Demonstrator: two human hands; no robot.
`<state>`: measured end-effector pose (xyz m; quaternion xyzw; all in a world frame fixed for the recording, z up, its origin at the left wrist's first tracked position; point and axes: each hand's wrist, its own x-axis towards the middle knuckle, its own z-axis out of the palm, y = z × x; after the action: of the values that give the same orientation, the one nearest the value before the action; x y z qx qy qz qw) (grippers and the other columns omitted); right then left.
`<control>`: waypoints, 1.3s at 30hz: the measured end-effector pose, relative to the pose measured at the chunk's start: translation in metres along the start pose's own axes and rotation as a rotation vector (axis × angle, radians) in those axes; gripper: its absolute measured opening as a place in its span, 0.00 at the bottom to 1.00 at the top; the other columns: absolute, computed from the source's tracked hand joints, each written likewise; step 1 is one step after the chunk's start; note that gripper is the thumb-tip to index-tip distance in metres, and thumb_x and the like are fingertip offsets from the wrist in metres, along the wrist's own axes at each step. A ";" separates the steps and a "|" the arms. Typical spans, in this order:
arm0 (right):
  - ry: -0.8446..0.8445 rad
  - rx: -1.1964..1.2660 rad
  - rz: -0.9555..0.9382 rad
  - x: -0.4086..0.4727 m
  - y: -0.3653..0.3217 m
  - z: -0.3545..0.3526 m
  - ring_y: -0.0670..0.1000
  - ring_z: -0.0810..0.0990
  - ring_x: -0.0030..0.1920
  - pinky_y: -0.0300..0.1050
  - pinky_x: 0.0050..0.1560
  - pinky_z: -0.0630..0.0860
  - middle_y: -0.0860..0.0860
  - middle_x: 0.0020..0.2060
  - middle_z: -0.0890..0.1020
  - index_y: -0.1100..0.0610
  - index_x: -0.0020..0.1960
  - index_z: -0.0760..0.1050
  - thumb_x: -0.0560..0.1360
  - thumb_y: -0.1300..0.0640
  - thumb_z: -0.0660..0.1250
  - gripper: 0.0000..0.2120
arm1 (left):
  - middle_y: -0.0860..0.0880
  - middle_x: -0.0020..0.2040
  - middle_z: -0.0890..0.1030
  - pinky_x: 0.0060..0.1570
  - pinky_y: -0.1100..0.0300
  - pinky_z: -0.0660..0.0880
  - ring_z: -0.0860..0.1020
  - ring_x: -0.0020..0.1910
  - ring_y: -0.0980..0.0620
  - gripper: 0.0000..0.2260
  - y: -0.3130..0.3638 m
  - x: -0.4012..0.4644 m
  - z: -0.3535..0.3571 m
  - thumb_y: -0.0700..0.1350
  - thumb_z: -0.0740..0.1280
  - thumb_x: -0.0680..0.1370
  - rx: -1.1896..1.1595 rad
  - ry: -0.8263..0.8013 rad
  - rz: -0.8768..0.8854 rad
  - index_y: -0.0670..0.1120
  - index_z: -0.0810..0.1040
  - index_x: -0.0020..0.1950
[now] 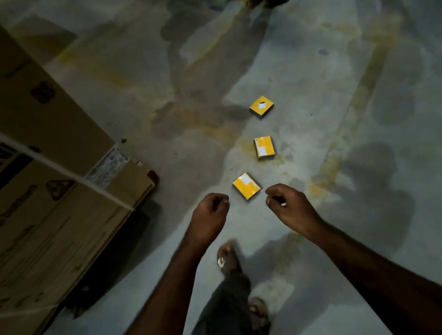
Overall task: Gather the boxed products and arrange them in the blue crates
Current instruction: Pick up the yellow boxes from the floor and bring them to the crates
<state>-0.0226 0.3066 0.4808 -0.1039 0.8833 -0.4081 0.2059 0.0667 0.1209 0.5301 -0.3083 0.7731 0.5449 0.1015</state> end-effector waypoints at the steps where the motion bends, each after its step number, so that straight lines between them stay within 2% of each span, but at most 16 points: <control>1: -0.008 -0.004 0.010 0.019 0.003 -0.001 0.52 0.83 0.48 0.51 0.54 0.78 0.52 0.47 0.84 0.58 0.54 0.80 0.75 0.60 0.69 0.09 | 0.51 0.54 0.79 0.57 0.57 0.73 0.77 0.54 0.52 0.11 -0.001 0.020 0.003 0.45 0.62 0.82 -0.001 -0.002 -0.020 0.44 0.78 0.61; 5: -0.072 0.003 0.038 0.110 0.025 0.005 0.52 0.82 0.50 0.48 0.55 0.78 0.53 0.50 0.84 0.58 0.56 0.79 0.75 0.60 0.68 0.10 | 0.48 0.54 0.80 0.58 0.54 0.74 0.78 0.54 0.50 0.10 -0.009 0.112 0.022 0.46 0.61 0.81 0.032 0.004 -0.107 0.44 0.79 0.57; 7: -0.065 0.023 0.075 0.157 0.040 0.011 0.52 0.82 0.51 0.47 0.55 0.78 0.53 0.50 0.84 0.58 0.56 0.79 0.75 0.59 0.68 0.09 | 0.40 0.51 0.81 0.52 0.51 0.75 0.78 0.51 0.43 0.12 -0.019 0.162 0.040 0.47 0.61 0.81 0.064 -0.018 -0.205 0.39 0.79 0.53; 10: -0.060 0.031 0.160 0.218 0.069 0.020 0.51 0.82 0.50 0.45 0.54 0.77 0.53 0.50 0.84 0.58 0.55 0.80 0.75 0.60 0.69 0.10 | 0.35 0.52 0.79 0.39 0.57 0.68 0.78 0.51 0.39 0.13 -0.033 0.234 0.079 0.47 0.61 0.80 0.101 -0.120 -0.347 0.36 0.76 0.51; 13: -0.094 0.024 0.222 0.278 0.105 0.030 0.50 0.82 0.49 0.49 0.54 0.78 0.54 0.50 0.84 0.57 0.56 0.79 0.74 0.59 0.69 0.10 | 0.43 0.55 0.79 0.45 0.60 0.70 0.78 0.54 0.45 0.11 -0.041 0.303 0.118 0.46 0.62 0.80 0.084 -0.189 -0.450 0.41 0.77 0.57; 18: -0.119 -0.001 0.281 0.352 0.177 0.056 0.50 0.81 0.49 0.49 0.54 0.78 0.53 0.50 0.83 0.57 0.58 0.78 0.75 0.60 0.68 0.11 | 0.40 0.54 0.81 0.53 0.49 0.77 0.80 0.52 0.40 0.10 -0.077 0.406 0.182 0.48 0.64 0.78 0.011 -0.171 -0.553 0.45 0.75 0.56; 20: -0.140 0.005 0.303 0.378 0.209 0.074 0.49 0.81 0.49 0.45 0.51 0.76 0.51 0.48 0.82 0.57 0.57 0.78 0.75 0.60 0.68 0.11 | 0.41 0.54 0.81 0.54 0.47 0.78 0.80 0.52 0.39 0.15 -0.104 0.442 0.213 0.53 0.62 0.75 0.075 -0.169 -0.564 0.47 0.74 0.58; 22: -0.139 0.019 0.276 0.405 0.248 0.094 0.52 0.82 0.47 0.39 0.49 0.75 0.54 0.46 0.83 0.60 0.55 0.79 0.74 0.63 0.69 0.10 | 0.41 0.53 0.81 0.55 0.45 0.77 0.79 0.53 0.38 0.22 -0.135 0.475 0.246 0.58 0.58 0.70 0.149 -0.182 -0.553 0.49 0.71 0.60; 24: -0.152 -0.022 0.229 0.434 0.291 0.115 0.53 0.81 0.45 0.31 0.45 0.71 0.58 0.45 0.83 0.63 0.54 0.79 0.74 0.64 0.70 0.10 | 0.40 0.56 0.79 0.59 0.47 0.74 0.77 0.58 0.38 0.23 -0.165 0.502 0.273 0.57 0.60 0.73 0.187 -0.162 -0.587 0.48 0.69 0.64; 25: -0.171 -0.045 0.215 0.449 0.314 0.126 0.53 0.81 0.46 0.32 0.45 0.70 0.58 0.47 0.82 0.63 0.56 0.78 0.74 0.63 0.70 0.11 | 0.39 0.60 0.77 0.61 0.48 0.72 0.75 0.61 0.37 0.23 -0.181 0.516 0.285 0.55 0.61 0.75 0.205 -0.134 -0.630 0.46 0.68 0.67; 27: -0.233 -0.076 0.190 0.481 0.354 0.150 0.55 0.80 0.50 0.40 0.49 0.73 0.58 0.51 0.81 0.61 0.59 0.77 0.74 0.60 0.69 0.14 | 0.39 0.64 0.73 0.62 0.50 0.70 0.72 0.64 0.38 0.24 -0.213 0.545 0.308 0.53 0.62 0.77 0.223 -0.064 -0.743 0.43 0.66 0.69; 29: -0.294 -0.095 0.122 0.512 0.386 0.173 0.59 0.80 0.52 0.50 0.54 0.76 0.60 0.52 0.80 0.61 0.61 0.76 0.73 0.59 0.68 0.17 | 0.39 0.65 0.71 0.61 0.50 0.69 0.71 0.64 0.38 0.31 -0.243 0.570 0.337 0.58 0.61 0.73 0.261 0.050 -0.824 0.42 0.64 0.71; 31: -0.342 -0.111 0.064 0.534 0.410 0.190 0.60 0.80 0.52 0.56 0.56 0.76 0.60 0.52 0.80 0.62 0.61 0.76 0.71 0.57 0.66 0.19 | 0.38 0.65 0.69 0.61 0.49 0.67 0.69 0.65 0.37 0.41 -0.264 0.589 0.369 0.64 0.62 0.69 0.299 0.160 -0.872 0.42 0.60 0.74; 34: -0.347 -0.133 0.008 0.553 0.440 0.203 0.58 0.79 0.51 0.54 0.55 0.76 0.59 0.51 0.80 0.61 0.60 0.76 0.70 0.55 0.65 0.20 | 0.36 0.70 0.61 0.68 0.45 0.60 0.62 0.70 0.37 0.55 -0.286 0.621 0.410 0.68 0.72 0.65 0.166 0.245 -1.022 0.45 0.46 0.79; 37: -0.355 -0.155 0.016 0.556 0.467 0.213 0.58 0.79 0.52 0.51 0.54 0.76 0.59 0.52 0.79 0.61 0.61 0.76 0.71 0.57 0.66 0.19 | 0.35 0.76 0.47 0.72 0.39 0.53 0.51 0.75 0.34 0.62 -0.308 0.650 0.431 0.69 0.74 0.61 0.075 0.284 -1.157 0.49 0.35 0.78; 39: -0.380 -0.163 0.029 0.553 0.479 0.217 0.57 0.78 0.53 0.49 0.54 0.74 0.59 0.53 0.79 0.61 0.62 0.76 0.72 0.58 0.66 0.19 | 0.33 0.75 0.50 0.70 0.40 0.58 0.56 0.74 0.33 0.64 -0.318 0.658 0.437 0.69 0.75 0.60 0.165 0.313 -1.171 0.47 0.36 0.78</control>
<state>-0.4274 0.2742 -0.1655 -0.1829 0.8600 -0.3054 0.3656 -0.3447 0.2064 -0.2104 -0.7496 0.5205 0.2853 0.2930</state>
